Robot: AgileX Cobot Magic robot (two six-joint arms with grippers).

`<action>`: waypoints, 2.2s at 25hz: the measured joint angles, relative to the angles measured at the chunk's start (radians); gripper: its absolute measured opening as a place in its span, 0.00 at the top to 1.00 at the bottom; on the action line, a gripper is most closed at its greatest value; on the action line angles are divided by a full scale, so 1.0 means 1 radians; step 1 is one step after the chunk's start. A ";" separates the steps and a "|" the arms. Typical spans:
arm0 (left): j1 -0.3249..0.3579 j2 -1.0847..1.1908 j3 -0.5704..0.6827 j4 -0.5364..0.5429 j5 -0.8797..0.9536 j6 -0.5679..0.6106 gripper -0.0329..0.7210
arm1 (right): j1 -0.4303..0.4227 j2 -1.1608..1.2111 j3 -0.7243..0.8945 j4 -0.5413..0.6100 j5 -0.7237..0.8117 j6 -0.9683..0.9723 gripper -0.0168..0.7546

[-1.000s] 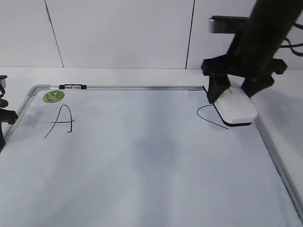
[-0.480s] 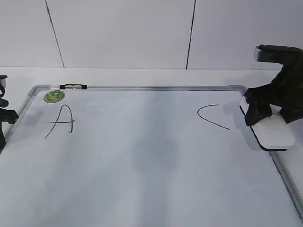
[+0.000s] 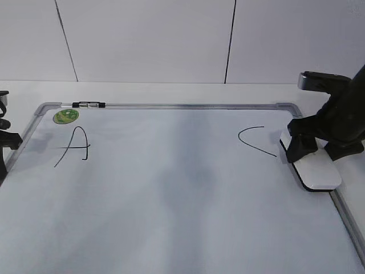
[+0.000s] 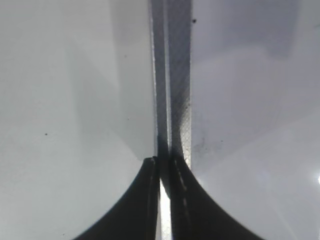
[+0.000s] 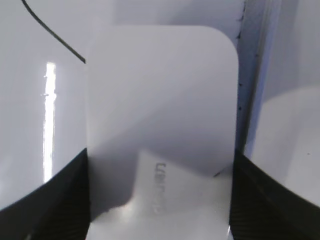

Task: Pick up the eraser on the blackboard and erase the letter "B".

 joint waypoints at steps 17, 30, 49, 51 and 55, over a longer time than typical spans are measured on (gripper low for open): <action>0.000 0.000 0.000 0.000 0.000 0.000 0.93 | 0.000 0.044 0.000 0.004 -0.034 0.009 0.27; 0.000 0.000 0.000 0.000 0.000 0.000 0.93 | 0.000 0.043 0.000 -0.011 -0.036 0.014 0.27; 0.000 0.000 0.000 0.000 0.000 0.000 0.93 | 0.000 0.045 0.000 -0.014 -0.039 0.030 0.17; 0.000 0.000 0.000 0.000 0.000 0.000 0.93 | 0.000 0.045 0.000 -0.016 -0.044 0.036 0.12; 0.000 0.000 0.000 0.000 0.000 0.000 0.93 | 0.000 0.045 -0.002 -0.022 -0.038 0.058 0.10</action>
